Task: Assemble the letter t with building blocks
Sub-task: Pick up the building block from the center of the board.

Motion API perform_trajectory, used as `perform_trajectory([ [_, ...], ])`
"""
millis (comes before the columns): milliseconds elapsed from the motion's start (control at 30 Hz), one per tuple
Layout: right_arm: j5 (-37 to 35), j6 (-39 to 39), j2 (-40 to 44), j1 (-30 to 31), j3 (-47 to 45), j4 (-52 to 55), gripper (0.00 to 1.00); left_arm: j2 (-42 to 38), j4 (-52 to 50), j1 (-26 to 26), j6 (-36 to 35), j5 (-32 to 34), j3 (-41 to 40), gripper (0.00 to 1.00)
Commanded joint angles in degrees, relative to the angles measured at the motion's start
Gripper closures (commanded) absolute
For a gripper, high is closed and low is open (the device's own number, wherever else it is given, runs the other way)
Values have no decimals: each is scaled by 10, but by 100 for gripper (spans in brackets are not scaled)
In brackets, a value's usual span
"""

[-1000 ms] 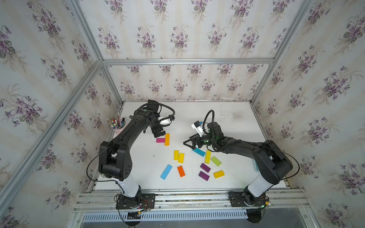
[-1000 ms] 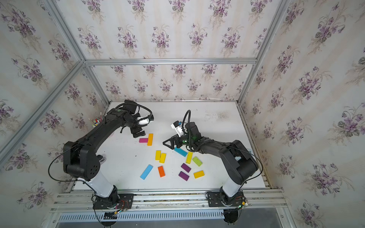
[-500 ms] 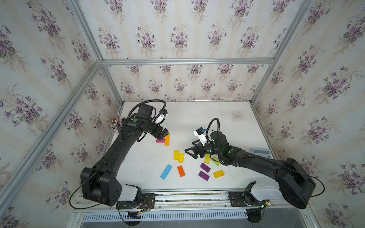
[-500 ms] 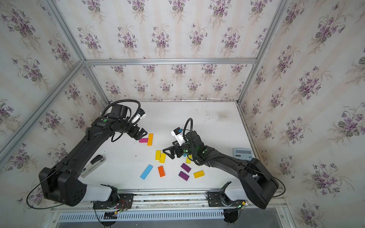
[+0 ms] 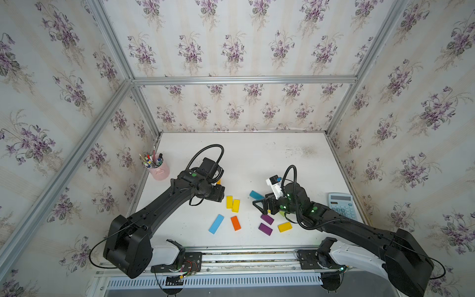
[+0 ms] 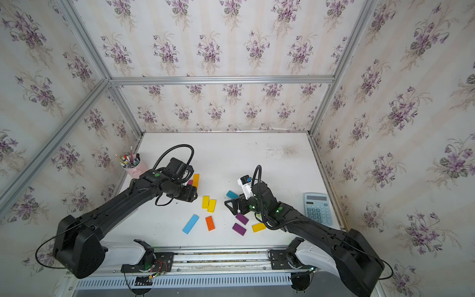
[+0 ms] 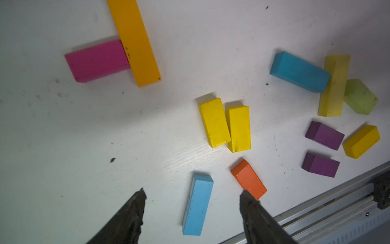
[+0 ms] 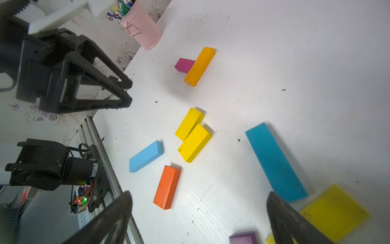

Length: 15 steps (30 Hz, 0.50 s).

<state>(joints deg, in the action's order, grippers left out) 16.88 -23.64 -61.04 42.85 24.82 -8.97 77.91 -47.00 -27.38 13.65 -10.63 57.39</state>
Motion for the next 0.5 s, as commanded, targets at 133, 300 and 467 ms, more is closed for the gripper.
perform_trajectory([
  [133,-19,-20,21,1,-17,-8,1,91,81,-43,128,13,4,44],
  [300,-22,-12,28,1,-23,2,0,149,104,-68,176,39,25,50],
  [467,-14,-10,38,1,-26,3,0,185,100,-79,207,71,43,52],
])
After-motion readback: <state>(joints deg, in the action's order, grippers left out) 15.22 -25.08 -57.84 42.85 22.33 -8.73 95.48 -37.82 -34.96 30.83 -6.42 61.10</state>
